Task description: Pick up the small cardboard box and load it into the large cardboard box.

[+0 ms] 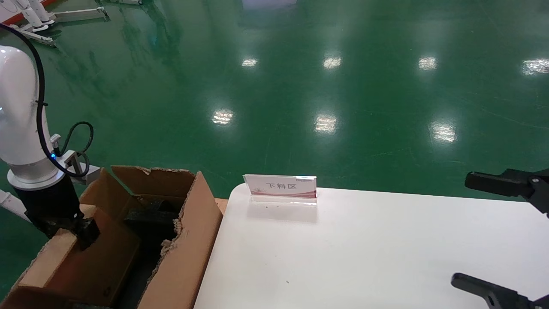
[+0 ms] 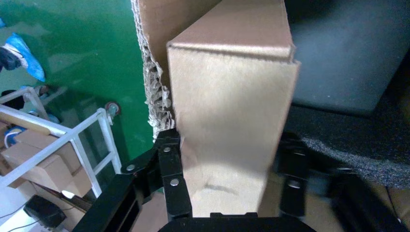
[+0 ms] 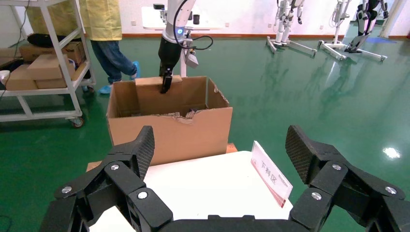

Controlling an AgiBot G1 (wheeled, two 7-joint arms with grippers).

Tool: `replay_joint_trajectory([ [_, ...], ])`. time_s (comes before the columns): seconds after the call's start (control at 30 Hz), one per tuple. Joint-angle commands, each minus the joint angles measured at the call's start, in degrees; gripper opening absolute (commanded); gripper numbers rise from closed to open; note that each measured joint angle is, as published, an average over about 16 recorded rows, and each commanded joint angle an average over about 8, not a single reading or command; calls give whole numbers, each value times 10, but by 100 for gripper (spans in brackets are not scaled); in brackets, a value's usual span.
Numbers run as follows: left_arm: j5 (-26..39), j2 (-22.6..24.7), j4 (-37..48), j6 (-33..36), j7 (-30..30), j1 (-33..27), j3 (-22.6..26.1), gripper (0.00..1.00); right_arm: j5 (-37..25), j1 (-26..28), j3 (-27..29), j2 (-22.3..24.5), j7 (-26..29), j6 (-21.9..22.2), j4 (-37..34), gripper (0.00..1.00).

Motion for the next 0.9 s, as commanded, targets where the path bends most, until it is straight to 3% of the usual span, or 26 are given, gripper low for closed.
replay_joint_trajectory([
  [0.03, 0, 0, 0, 0, 0, 0, 0, 100, 0, 0, 0, 0, 0, 0, 0, 100],
  [0.53, -4, 2, -4, -2, 11, -5, -11, 100, 0, 0, 0, 0, 0, 0, 0, 100],
  [0.9, -16, -17, -28, -3, 110, -48, -72, 100, 0, 0, 0, 0, 0, 0, 0, 100],
])
